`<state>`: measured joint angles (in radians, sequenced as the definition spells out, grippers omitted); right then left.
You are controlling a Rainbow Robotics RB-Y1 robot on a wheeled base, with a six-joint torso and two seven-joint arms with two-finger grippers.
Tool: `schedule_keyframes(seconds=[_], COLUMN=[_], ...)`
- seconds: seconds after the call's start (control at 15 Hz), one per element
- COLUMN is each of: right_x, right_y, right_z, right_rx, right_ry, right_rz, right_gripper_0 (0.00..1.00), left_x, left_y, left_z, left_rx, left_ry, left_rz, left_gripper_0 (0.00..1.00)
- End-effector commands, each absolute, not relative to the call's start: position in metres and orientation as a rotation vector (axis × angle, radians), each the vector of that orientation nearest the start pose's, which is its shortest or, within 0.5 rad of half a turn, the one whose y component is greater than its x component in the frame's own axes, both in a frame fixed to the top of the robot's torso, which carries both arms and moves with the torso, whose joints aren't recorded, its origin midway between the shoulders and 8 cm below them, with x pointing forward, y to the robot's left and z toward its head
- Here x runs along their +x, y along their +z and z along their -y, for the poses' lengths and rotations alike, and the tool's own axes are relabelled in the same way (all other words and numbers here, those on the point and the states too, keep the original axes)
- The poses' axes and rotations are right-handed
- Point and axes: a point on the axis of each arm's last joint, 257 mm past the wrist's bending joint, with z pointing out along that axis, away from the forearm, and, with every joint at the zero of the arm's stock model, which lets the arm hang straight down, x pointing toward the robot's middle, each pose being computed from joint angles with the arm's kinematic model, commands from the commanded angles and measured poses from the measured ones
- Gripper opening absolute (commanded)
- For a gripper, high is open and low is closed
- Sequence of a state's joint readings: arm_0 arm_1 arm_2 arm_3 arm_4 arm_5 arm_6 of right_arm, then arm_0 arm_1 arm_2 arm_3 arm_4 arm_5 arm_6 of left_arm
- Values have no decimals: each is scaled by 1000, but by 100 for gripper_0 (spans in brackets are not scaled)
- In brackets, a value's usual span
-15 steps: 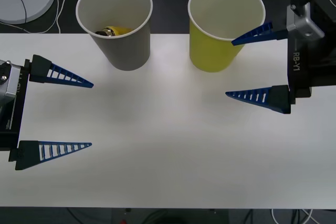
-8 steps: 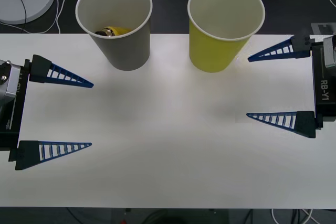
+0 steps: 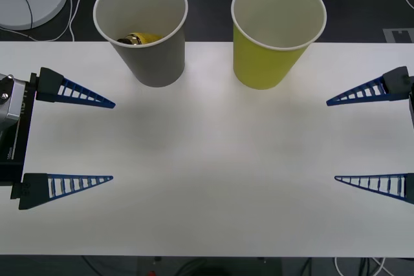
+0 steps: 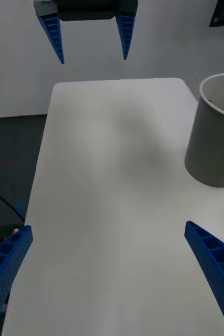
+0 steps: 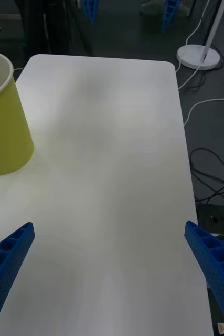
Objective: Put the can into the green bin and the plastic bottle into the gray bin
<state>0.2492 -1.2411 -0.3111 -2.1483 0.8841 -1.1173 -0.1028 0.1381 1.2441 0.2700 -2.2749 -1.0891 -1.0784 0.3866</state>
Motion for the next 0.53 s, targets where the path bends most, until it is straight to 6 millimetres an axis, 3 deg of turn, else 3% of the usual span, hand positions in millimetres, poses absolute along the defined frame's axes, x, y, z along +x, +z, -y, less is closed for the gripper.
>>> schedule_keyframes(seconds=[0.07,0.53], right_x=[285,284], right_y=[-68,-70], right_z=[200,202], right_rx=[-1556,-1550], right_ry=[561,564], right_rz=[-1371,-1384], right_gripper_0=[100,100], left_x=[301,301], left_y=[-67,-67], left_z=[-172,-172], left_rx=[1613,1613], left_ry=[-471,-471], left_rz=[-1443,-1443], left_gripper_0=[100,100])
